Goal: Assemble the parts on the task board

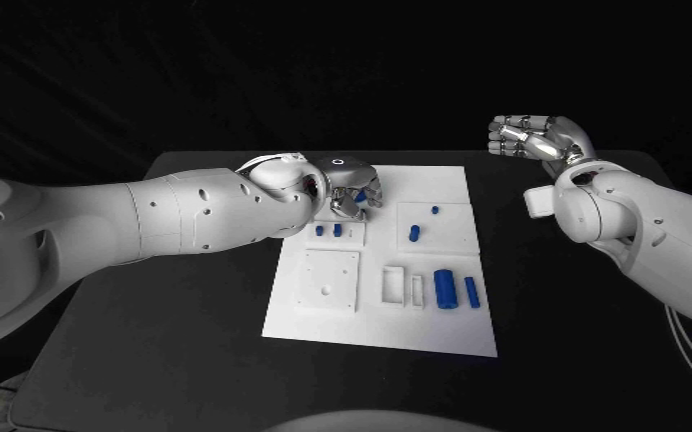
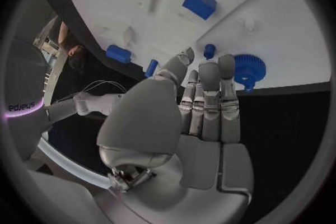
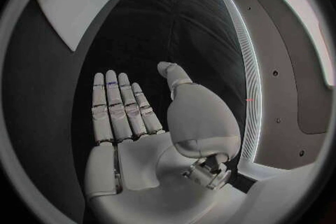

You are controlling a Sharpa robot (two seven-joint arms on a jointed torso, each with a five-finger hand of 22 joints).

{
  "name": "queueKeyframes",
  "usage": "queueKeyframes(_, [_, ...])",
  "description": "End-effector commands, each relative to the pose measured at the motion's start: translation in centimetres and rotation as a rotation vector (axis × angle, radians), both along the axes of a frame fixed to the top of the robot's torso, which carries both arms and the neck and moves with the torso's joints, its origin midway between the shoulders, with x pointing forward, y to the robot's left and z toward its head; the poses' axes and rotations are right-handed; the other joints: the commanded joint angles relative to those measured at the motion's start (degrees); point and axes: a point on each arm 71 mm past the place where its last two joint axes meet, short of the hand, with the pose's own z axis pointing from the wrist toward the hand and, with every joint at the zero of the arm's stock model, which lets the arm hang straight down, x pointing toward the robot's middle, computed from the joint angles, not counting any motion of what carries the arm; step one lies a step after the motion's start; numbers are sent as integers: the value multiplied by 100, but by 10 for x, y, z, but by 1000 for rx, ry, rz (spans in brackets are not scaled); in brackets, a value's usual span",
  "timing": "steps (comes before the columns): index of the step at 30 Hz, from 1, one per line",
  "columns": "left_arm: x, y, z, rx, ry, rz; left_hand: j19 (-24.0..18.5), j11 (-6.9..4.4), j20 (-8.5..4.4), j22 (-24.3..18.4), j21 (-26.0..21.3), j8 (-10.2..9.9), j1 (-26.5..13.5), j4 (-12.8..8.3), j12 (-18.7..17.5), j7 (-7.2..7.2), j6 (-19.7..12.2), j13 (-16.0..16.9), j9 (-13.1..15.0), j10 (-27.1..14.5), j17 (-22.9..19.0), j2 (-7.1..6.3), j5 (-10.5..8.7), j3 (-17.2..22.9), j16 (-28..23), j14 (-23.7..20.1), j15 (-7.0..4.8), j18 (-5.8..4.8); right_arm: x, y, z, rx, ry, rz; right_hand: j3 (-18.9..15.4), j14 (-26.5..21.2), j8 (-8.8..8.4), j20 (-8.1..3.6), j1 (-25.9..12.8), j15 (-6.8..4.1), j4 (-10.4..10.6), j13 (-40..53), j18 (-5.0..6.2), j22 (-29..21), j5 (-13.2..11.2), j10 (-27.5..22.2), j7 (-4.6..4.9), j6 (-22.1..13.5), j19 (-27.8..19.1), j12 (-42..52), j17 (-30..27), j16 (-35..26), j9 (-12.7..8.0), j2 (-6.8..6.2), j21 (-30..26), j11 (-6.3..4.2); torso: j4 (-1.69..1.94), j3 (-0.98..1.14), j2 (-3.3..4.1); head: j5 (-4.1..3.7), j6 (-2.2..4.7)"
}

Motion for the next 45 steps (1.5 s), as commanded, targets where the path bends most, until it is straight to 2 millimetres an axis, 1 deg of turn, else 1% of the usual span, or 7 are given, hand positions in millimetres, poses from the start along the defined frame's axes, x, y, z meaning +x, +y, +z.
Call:
queueKeyframes(1, [0,-1,-4,41,8,-12,-31,-4,12,126,59,-19,-51,-16,-12,0,47,-6,-7,35,-12,12,20,68,46,39,4,120,0,2,1,-1,-9,22,30,-25,-23,12,-49,14,4,-9,73,-6,32,-20,10,2,0,-23,-8,-15,-7,13,10,-22,1,-3,-2,1,-5])
queueKeyframes(12, [5,4,-8,59,6,13,-60,-5,-7,125,279,-18,-108,-39,-12,10,85,-7,-6,75,-1,22,27,283,156,61,-7,130,-1,2,1,-1,-8,23,30,-25,-23,12,-49,14,4,-9,73,-6,32,-20,10,2,0,-23,-8,-15,-7,13,10,-22,6,-3,-5,-14,-23])
queueKeyframes(16, [6,5,-8,62,7,17,-69,-5,-8,123,325,-19,-120,-23,-12,12,86,-7,-7,78,6,23,25,322,190,59,-7,132,-1,2,1,-1,-8,23,30,-25,-23,12,-49,14,4,-9,73,-6,32,-20,10,2,0,-23,-8,-15,-7,13,10,-22,3,-4,-5,-11,-27])
queueKeyframes(26, [9,7,-10,71,11,30,-70,-13,-4,123,402,-18,-137,46,-13,20,143,-7,-7,156,16,57,18,398,254,74,1,141,-1,3,1,-1,-9,25,30,-25,-23,12,-49,14,4,-9,73,-6,32,-20,10,2,0,-23,-8,-15,-7,13,10,-22,2,2,-4,-14,-28])
queueKeyframes(33, [8,6,-13,77,21,26,-66,-41,-12,119,444,-15,-157,123,-12,4,226,-7,-5,250,21,95,-3,440,292,88,-13,136,-1,3,1,-1,-9,27,30,-25,-23,12,-49,14,4,-9,73,-6,32,-20,10,2,0,-23,-8,-15,-7,13,10,-22,2,-1,-3,-21,-32])
queueKeyframes(38, [8,5,-14,78,28,19,-63,-79,-24,116,463,-15,-165,174,-11,-13,332,-5,-4,402,25,121,-25,437,317,98,-29,123,-1,3,1,0,-8,28,42,-20,-23,11,-64,12,-11,-9,74,-6,30,-15,9,12,3,-23,-7,-14,-6,18,10,-24,2,-1,-4,-25,-39])
queueKeyframes(45, [7,4,-15,76,33,15,-56,-103,-38,113,474,-15,-161,209,-9,-24,369,-4,-4,484,29,133,-44,419,338,105,-41,108,-1,3,1,0,-8,29,42,-20,-23,11,-64,12,-11,-9,74,-6,30,-15,9,12,3,-23,-7,-14,-6,18,10,-24,5,-1,-7,-24,-44])
